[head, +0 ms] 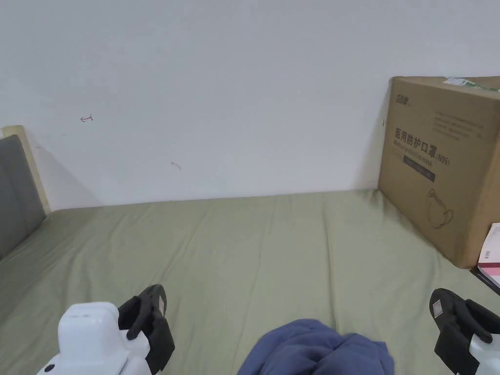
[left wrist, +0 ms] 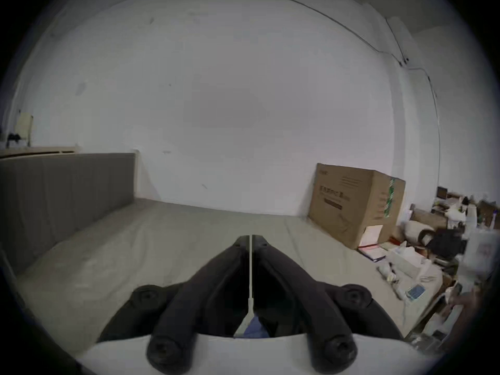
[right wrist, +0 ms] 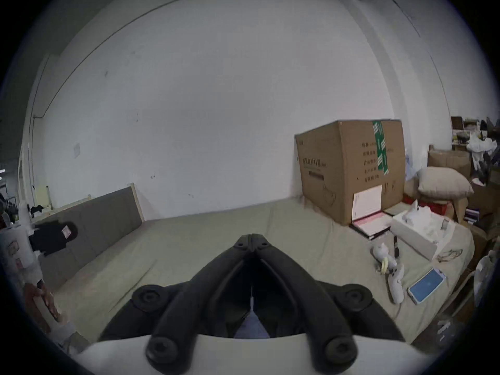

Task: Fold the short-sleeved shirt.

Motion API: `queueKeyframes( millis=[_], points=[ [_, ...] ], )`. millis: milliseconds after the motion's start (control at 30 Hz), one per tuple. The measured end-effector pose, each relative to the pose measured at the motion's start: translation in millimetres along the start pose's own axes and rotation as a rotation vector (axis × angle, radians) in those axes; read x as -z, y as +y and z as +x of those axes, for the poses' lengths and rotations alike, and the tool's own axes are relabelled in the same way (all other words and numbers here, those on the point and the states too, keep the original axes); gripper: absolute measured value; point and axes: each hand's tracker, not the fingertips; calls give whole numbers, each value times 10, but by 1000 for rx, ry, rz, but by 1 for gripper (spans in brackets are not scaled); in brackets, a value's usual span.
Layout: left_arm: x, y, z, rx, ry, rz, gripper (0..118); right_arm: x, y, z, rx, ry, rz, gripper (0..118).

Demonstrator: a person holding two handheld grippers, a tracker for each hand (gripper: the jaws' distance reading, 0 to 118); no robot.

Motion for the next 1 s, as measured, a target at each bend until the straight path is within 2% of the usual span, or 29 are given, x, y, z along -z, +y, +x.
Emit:
queueKeyframes(
  millis=[333, 533, 633, 733, 800, 867, 900, 933, 967, 1000],
  points=[
    [-57, -12, 62, -23, -83, -7, 0, -83, 1, -18, -20, -27, 18, 0],
    [544, 178, 229, -52, -151, -98, 0, 15, -50, 118, -10, -45, -9, 0],
    [1295, 212, 358, -28, -250, -295, 0, 125, -98, 215, -10, -41, -41, 0],
    [2224, 11, 518, -17, -339, -639, 0, 262, -175, 318, 0, -24, -87, 0],
    [2809, -297, 592, -76, -385, -878, 0, 350, -236, 377, 5, -29, -112, 0],
    [3266, -700, 671, -216, -458, -1089, 0, 441, -309, 457, 16, -28, -143, 0],
    [3369, -856, 727, -230, -453, -1144, 7, 482, -339, 495, 20, -23, -159, 0],
    [3487, -1001, 765, -126, -387, -1120, 33, 523, -373, 537, 24, -21, -172, 0],
    [3560, -1137, 821, -53, -331, -1097, 93, 552, -403, 579, 25, -23, -185, 0],
    [3629, -1263, 868, 5, -304, -1094, 117, 571, -427, 614, 25, -28, -196, 0]
  ],
)
